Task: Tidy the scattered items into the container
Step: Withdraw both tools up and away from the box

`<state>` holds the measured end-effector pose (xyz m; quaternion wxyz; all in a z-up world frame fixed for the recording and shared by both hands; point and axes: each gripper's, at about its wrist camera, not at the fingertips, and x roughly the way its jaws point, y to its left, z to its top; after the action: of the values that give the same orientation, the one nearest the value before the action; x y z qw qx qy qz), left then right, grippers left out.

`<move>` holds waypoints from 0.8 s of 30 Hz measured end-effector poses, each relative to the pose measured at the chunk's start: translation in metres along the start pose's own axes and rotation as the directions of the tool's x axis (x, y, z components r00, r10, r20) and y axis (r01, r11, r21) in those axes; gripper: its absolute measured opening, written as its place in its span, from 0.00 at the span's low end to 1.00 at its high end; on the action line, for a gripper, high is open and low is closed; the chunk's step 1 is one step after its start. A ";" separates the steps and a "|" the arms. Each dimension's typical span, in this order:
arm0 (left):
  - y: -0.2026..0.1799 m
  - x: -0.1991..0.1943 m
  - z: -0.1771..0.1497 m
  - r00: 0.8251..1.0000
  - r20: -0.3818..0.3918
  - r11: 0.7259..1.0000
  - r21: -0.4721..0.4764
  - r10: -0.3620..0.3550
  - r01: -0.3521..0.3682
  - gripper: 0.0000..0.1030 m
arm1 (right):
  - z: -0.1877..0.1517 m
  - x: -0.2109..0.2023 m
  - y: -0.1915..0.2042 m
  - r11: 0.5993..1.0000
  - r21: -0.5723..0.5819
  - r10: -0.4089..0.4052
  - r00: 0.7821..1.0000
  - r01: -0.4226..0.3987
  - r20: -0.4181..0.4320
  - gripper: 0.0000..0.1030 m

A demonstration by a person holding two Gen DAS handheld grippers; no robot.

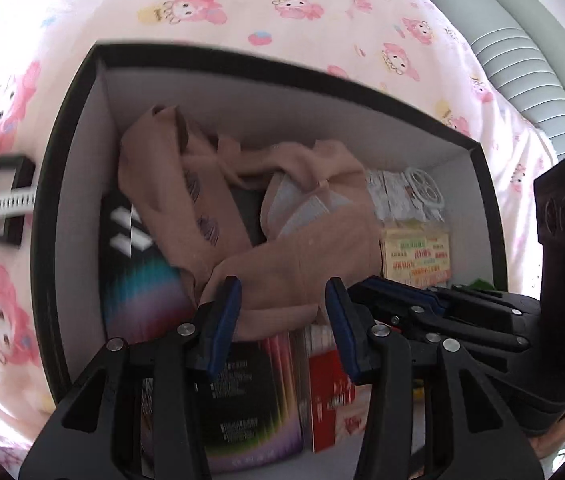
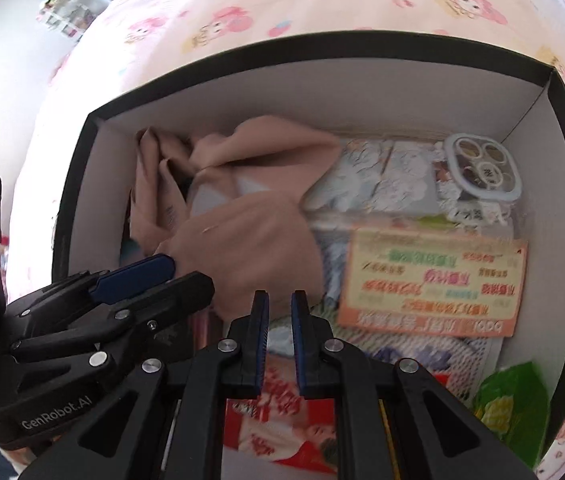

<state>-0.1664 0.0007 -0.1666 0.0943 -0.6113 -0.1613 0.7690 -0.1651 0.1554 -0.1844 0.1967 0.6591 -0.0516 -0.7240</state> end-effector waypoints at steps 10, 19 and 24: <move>-0.003 -0.048 -0.017 0.972 0.233 0.998 0.042 0.036 -0.047 0.53 | -0.011 -0.051 0.010 0.994 0.014 -0.106 0.979 0.105 0.174 0.18; -0.013 -0.143 -0.069 0.860 0.490 0.982 0.037 0.145 -0.187 0.83 | -0.068 -0.149 0.026 0.973 0.078 -0.228 0.873 0.215 0.432 0.64; -0.044 -0.172 -0.093 0.837 0.516 0.967 0.060 0.183 -0.249 0.90 | -0.094 -0.167 0.048 0.972 0.038 -0.223 0.856 0.233 0.466 0.64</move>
<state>-0.0381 -0.0047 -0.0131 -0.0007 -0.3949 -0.0619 0.9167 -0.0543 0.1878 -0.0237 0.0980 0.4651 -0.0118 -0.8797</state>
